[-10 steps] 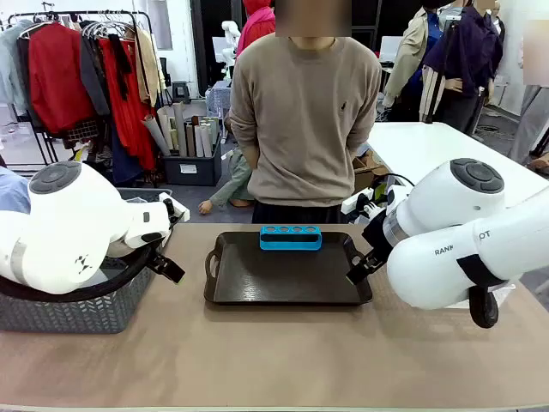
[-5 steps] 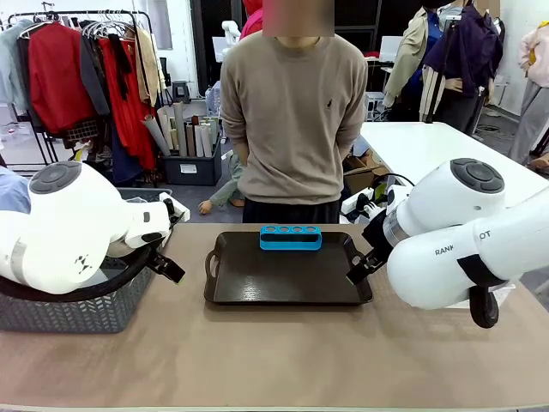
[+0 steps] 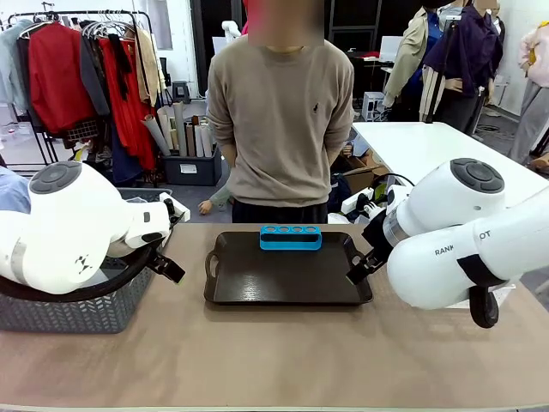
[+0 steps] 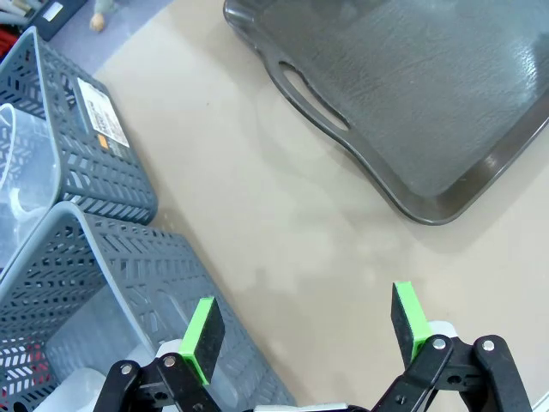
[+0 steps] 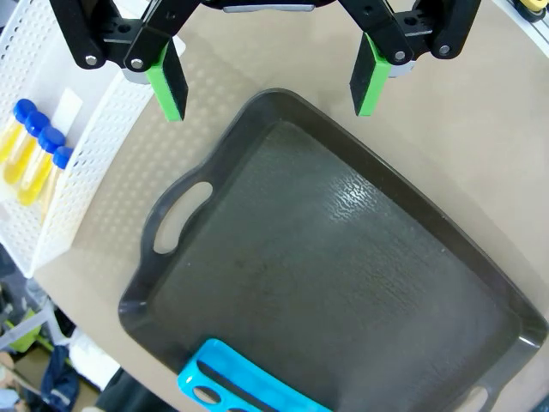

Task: Prepare the laboratory tools.
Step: Pick up one Large Measuring Cup and place it on the Handle tray.

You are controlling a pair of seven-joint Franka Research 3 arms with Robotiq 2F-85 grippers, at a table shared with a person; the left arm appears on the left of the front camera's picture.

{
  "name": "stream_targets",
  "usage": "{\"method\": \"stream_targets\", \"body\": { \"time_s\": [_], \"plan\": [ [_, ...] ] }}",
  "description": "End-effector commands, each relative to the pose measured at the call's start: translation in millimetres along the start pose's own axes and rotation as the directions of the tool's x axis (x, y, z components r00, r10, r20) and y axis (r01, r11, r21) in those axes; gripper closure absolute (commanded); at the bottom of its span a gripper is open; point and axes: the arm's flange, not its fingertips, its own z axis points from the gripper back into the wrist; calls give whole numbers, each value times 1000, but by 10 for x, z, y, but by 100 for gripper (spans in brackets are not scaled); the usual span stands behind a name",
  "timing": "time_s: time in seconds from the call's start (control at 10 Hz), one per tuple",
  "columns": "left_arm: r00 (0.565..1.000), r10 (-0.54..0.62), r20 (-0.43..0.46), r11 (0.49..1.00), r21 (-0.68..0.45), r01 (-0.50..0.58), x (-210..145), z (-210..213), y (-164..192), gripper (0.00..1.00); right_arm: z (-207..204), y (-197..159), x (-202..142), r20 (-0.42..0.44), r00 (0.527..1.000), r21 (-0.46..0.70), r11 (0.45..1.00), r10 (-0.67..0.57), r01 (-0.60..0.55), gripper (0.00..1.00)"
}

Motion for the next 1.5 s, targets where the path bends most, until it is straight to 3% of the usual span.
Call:
{"method": "stream_targets", "body": {
  "time_s": [0.0, 0.8, 1.2, 1.4],
  "plan": [
    [1000, 1, 0, 1000, 0, -1, -2, 1, 7, 0, 0, -1, 0, 0, 1000, 0, 1000, 0, 0, 0],
    [1000, 0, 0, 1000, 0, 0, 0, 0, 0, 0, 0, 0, 0, 0, 1000, 0, 1000, 0, 0, 0],
    [989, -118, 84, 993, -22, 120, -14, 173, -204, 0, 274, 91, 8, -131, 990, -168, 983, 57, -79, 0],
    [981, -172, 93, 984, -35, 176, -146, 338, -267, 0, 372, 211, -12, -171, 983, -189, 977, 68, -101, 0]
  ]
}}
